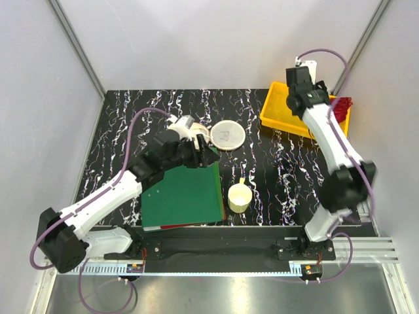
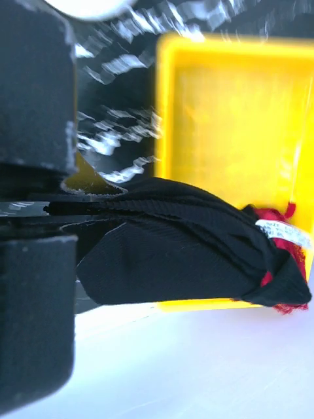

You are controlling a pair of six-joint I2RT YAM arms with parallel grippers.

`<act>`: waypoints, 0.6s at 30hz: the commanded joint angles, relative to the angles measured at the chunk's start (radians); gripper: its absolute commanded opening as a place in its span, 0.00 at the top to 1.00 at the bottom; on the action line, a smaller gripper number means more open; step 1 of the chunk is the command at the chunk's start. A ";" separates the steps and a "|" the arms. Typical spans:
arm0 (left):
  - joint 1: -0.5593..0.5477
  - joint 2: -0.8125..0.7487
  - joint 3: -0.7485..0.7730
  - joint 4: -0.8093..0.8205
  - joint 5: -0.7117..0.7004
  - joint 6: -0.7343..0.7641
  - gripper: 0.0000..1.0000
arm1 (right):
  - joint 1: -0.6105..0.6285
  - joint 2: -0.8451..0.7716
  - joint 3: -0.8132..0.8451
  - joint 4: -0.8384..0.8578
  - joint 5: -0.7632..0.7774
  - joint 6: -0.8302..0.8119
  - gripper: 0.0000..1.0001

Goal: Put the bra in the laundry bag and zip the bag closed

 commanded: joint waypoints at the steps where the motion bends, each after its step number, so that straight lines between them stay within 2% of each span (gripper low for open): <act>1: -0.040 0.041 0.089 0.024 0.059 -0.015 0.32 | 0.063 -0.251 -0.215 -0.136 -0.001 0.160 1.00; 5: -0.063 0.094 0.125 0.018 0.053 -0.021 0.32 | 0.124 -0.384 -0.404 -0.252 -0.111 0.275 0.98; 7: -0.069 0.127 0.151 0.013 0.047 -0.021 0.32 | 0.152 -0.438 -0.508 -0.266 -0.140 0.312 0.96; 10: -0.074 0.184 0.185 0.010 0.038 -0.027 0.32 | 0.184 -0.470 -0.611 -0.236 -0.281 0.373 0.92; 13: -0.074 0.242 0.225 0.002 0.038 -0.030 0.32 | 0.201 -0.454 -0.668 -0.164 -0.413 0.404 0.79; 14: -0.074 0.255 0.236 0.001 0.036 -0.031 0.32 | 0.201 -0.447 -0.671 -0.142 -0.501 0.409 0.61; 16: -0.074 0.284 0.251 -0.010 0.025 -0.033 0.30 | 0.201 -0.441 -0.679 -0.109 -0.602 0.400 0.40; 17: -0.074 0.291 0.266 -0.010 0.018 -0.033 0.29 | 0.201 -0.447 -0.679 -0.087 -0.664 0.403 0.24; 18: -0.074 0.299 0.273 -0.013 0.007 -0.031 0.28 | 0.201 -0.475 -0.684 -0.081 -0.671 0.406 0.15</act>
